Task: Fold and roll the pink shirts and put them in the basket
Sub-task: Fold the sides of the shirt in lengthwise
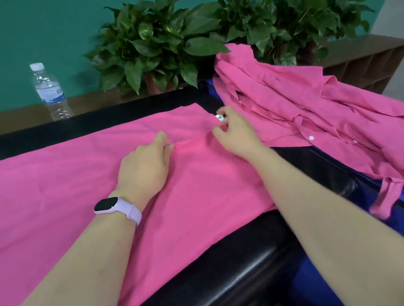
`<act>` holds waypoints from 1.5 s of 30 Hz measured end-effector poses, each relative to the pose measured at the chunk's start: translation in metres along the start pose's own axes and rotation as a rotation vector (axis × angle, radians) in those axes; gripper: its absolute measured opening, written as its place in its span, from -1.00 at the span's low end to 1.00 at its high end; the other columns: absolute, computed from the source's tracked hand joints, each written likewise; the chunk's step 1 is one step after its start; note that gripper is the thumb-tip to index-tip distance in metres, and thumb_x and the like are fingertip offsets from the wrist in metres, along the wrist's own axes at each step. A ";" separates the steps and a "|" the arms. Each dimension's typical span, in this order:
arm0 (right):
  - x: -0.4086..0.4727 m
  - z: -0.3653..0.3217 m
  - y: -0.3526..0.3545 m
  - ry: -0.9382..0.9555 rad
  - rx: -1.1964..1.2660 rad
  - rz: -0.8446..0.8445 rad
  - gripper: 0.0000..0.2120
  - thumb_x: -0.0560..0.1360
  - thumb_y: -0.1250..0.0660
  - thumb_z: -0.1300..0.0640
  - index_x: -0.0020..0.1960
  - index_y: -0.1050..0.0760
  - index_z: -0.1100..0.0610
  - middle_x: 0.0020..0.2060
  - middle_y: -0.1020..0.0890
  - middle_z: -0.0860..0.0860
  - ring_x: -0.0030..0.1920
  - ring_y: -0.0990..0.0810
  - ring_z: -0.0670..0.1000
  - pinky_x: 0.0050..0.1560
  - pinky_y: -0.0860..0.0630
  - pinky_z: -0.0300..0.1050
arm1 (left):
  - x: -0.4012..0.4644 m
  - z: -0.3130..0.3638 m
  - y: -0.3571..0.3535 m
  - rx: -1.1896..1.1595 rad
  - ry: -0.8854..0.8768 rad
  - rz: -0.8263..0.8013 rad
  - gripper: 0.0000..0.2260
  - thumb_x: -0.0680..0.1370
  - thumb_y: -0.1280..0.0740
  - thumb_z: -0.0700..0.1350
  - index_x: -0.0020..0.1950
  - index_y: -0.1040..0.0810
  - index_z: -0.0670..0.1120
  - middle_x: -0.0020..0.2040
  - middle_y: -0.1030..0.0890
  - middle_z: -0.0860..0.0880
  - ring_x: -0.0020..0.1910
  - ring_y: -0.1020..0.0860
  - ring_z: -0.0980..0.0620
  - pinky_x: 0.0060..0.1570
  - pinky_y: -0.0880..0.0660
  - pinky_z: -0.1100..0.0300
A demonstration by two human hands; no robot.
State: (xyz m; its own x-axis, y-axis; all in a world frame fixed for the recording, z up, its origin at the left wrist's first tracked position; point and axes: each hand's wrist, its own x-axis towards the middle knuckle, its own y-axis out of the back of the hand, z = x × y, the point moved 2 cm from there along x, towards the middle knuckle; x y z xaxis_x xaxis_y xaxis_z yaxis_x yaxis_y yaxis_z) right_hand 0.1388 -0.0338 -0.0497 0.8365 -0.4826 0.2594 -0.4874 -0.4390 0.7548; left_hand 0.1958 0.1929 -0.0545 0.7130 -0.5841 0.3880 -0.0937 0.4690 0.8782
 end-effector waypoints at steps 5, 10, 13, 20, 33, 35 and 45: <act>0.008 0.021 -0.007 -0.044 -0.017 0.028 -0.85 0.52 -0.27 0.04 0.06 -0.51 0.03 -0.27 -0.55 -0.11 0.08 -0.51 0.13 0.26 -0.39 0.07 | 0.007 -0.011 0.000 0.054 0.088 -0.002 -0.67 0.65 -0.19 0.14 -0.16 -0.39 -0.08 -0.25 -0.57 -0.12 -0.20 -0.53 -0.25 -0.22 -0.47 -0.02; 0.007 0.021 -0.007 -0.001 -0.101 0.039 -0.72 0.63 -0.28 -0.04 -0.07 -0.57 0.17 -0.20 -0.58 0.05 0.05 -0.39 0.13 0.14 -0.36 0.06 | 0.006 -0.016 0.006 0.078 0.147 -0.073 -0.58 0.62 -0.20 0.25 -0.17 -0.41 -0.09 -0.21 -0.56 -0.11 -0.15 -0.53 -0.23 -0.18 -0.46 -0.01; 0.004 0.013 -0.001 0.112 -0.154 0.143 -0.83 0.65 -0.25 0.04 -0.03 -0.47 0.12 -0.20 -0.55 0.03 0.01 -0.43 0.14 0.09 -0.37 0.08 | -0.005 -0.033 0.014 0.210 0.176 -0.100 -0.52 0.62 -0.08 0.32 -0.28 -0.34 -0.02 -0.26 -0.50 -0.07 -0.20 -0.49 -0.19 -0.22 -0.37 0.04; -0.007 0.013 -0.007 0.087 -0.344 0.174 -0.79 0.68 -0.19 0.03 0.16 -0.41 0.18 -0.13 -0.62 0.19 -0.09 -0.58 0.28 -0.20 -0.33 0.04 | -0.021 -0.035 0.016 0.296 0.205 0.092 -0.67 0.64 -0.13 0.03 -0.21 -0.51 -0.07 -0.27 -0.61 -0.18 -0.36 -0.40 -0.20 -0.29 -0.29 0.08; -0.070 0.025 0.021 0.024 -0.389 0.184 -0.56 0.68 -0.11 -0.16 0.01 -0.48 0.21 -0.18 -0.65 0.21 -0.14 -0.64 0.28 -0.21 -0.33 0.00 | -0.105 0.001 0.042 0.163 0.259 0.108 -0.71 0.66 -0.16 0.02 -0.12 -0.46 -0.15 -0.19 -0.60 -0.21 -0.17 -0.55 -0.28 -0.18 -0.30 0.01; -0.083 0.029 0.028 0.062 -0.375 0.195 -0.62 0.68 -0.14 -0.09 0.04 -0.49 0.23 -0.19 -0.65 0.22 -0.13 -0.63 0.29 -0.22 -0.32 0.01 | -0.117 0.008 0.045 0.159 0.255 0.118 -0.74 0.64 -0.18 -0.02 -0.15 -0.45 -0.15 -0.21 -0.59 -0.21 -0.19 -0.53 -0.27 -0.16 -0.33 -0.01; -0.104 0.020 0.047 0.074 0.110 0.235 -0.79 0.70 -0.17 0.05 -0.08 -0.33 0.10 -0.36 -0.51 0.00 -0.35 -0.47 0.11 -0.28 -0.34 -0.01 | -0.142 -0.002 0.062 0.211 0.335 0.068 -0.75 0.67 -0.13 0.06 -0.05 -0.38 -0.10 -0.05 -0.61 -0.19 -0.02 -0.53 -0.25 0.00 -0.34 -0.06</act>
State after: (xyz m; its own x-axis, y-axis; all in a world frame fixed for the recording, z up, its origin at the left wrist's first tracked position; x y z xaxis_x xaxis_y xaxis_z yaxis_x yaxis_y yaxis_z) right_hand 0.0236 -0.0190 -0.0535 0.7111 -0.5264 0.4660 -0.6914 -0.4032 0.5996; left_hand 0.0901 0.3057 -0.0552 0.8839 -0.2918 0.3656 -0.2645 0.3327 0.9052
